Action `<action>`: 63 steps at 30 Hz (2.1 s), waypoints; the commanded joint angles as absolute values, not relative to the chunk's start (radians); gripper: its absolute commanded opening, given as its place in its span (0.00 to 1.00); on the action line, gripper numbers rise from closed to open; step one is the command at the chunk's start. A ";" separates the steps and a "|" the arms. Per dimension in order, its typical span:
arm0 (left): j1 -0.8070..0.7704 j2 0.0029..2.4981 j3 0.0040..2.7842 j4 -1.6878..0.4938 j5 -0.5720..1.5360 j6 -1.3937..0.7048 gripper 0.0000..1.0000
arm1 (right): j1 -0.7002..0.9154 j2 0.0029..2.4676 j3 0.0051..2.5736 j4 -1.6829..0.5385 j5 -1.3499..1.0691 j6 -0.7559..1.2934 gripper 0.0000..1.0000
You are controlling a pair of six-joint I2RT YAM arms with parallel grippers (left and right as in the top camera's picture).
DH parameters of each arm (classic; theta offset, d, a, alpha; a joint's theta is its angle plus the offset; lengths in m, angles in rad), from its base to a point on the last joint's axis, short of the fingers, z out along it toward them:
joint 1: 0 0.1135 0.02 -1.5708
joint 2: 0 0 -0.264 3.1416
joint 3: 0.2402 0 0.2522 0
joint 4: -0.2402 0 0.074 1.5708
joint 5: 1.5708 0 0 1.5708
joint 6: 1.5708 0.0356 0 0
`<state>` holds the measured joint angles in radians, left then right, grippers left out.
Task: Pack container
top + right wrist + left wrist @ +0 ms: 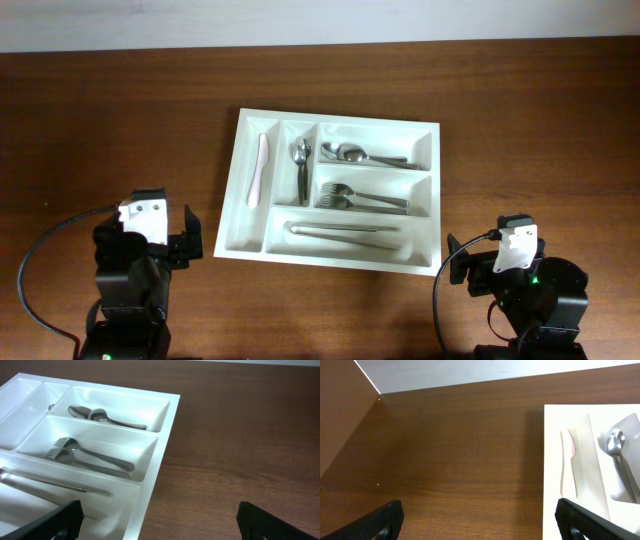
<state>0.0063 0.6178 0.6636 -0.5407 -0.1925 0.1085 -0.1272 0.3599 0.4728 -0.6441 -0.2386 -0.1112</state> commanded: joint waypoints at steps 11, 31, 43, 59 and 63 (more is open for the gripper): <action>0.005 0.616 0.655 -0.539 -0.207 0.099 0.99 | 0.007 0.069 0.456 -0.742 -0.109 -0.130 0.99; 0.005 0.616 0.655 -0.539 -0.207 0.099 0.99 | 0.018 0.008 0.006 -0.079 0.031 -0.149 0.99; 0.005 0.616 0.655 -0.539 -0.207 0.099 0.99 | 0.018 0.008 0.006 -0.079 0.031 -0.149 0.99; -0.006 0.031 0.411 -0.580 -0.022 0.114 0.99 | 0.018 0.008 0.006 -0.079 0.031 -0.149 0.99; -0.006 0.005 0.211 -0.315 -0.025 0.115 0.99 | 0.018 0.008 0.006 -0.079 0.031 -0.149 0.99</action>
<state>-0.0006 0.0223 0.3351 -0.4343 -0.0540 0.1093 0.0101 0.0151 0.0101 -0.0715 0.0116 -0.1570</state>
